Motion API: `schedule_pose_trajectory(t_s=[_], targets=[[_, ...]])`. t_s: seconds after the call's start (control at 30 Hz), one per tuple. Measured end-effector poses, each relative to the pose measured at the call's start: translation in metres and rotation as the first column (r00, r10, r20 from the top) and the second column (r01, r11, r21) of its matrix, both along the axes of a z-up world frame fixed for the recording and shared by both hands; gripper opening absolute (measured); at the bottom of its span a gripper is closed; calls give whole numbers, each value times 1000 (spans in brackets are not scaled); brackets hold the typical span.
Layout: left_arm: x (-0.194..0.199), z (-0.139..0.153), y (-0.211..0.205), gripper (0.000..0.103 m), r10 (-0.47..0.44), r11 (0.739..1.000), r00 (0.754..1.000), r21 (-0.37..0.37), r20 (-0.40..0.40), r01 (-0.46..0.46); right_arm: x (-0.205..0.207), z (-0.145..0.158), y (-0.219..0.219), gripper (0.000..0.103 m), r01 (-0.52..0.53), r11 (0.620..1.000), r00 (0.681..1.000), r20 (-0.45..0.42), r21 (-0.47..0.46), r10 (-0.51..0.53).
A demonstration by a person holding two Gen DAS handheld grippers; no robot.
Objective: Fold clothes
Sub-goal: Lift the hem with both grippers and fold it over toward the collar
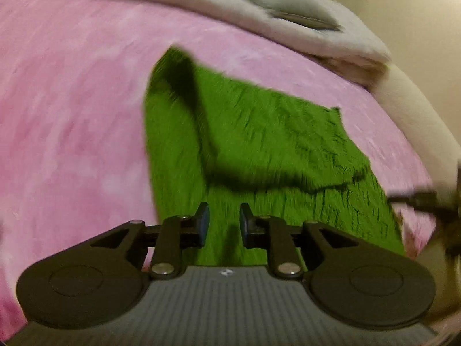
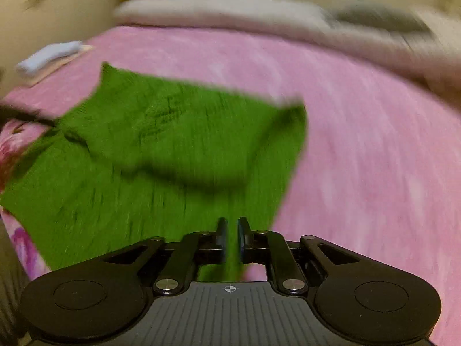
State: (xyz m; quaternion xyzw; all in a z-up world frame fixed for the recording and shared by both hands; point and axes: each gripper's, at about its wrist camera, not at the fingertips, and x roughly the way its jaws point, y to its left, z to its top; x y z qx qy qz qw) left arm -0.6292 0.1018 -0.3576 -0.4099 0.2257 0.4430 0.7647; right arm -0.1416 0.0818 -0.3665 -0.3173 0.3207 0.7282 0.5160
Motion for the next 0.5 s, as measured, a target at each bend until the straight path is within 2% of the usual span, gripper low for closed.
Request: schedule_pose_trajectory(t_s=[0.07, 0.1, 0.13, 0.17, 0.2, 0.3, 0.33, 0.4, 0.47, 0.5], targets=[[-2, 1, -9, 31, 110, 994, 991, -19, 77, -109, 10, -3, -13, 20, 138, 990, 977, -163, -30, -141], [-1, 0, -7, 37, 159, 987, 980, -34, 120, -156, 16, -3, -17, 24, 202, 978, 946, -251, -44, -207], [0, -1, -5, 39, 202, 979, 966, -53, 159, -196, 20, -3, -16, 33, 263, 963, 907, -326, -58, -267], [4, -3, 0, 39, 233, 972, 953, -73, 192, -223, 24, -4, -12, 45, 320, 944, 861, -393, -76, -323], [7, -5, 4, 39, 264, 964, 939, -94, 219, -249, 28, -7, -6, 48, 372, 922, 805, -457, -110, -380], [13, -13, 20, 41, 350, 935, 899, -150, 262, -321, 41, -19, 16, 51, 466, 859, 640, -590, -212, -493], [13, -17, 24, 41, 372, 926, 891, -168, 261, -338, 42, -24, 24, 51, 481, 842, 598, -611, -244, -519], [14, -25, 31, 41, 414, 907, 872, -201, 262, -370, 40, -34, 41, 51, 490, 822, 552, -627, -290, -550], [13, -29, 38, 41, 442, 895, 849, -215, 291, -392, 37, -44, 54, 51, 485, 814, 525, -639, -318, -562], [13, -30, 41, 41, 446, 893, 843, -217, 300, -395, 36, -47, 60, 51, 483, 816, 521, -645, -317, -559]])
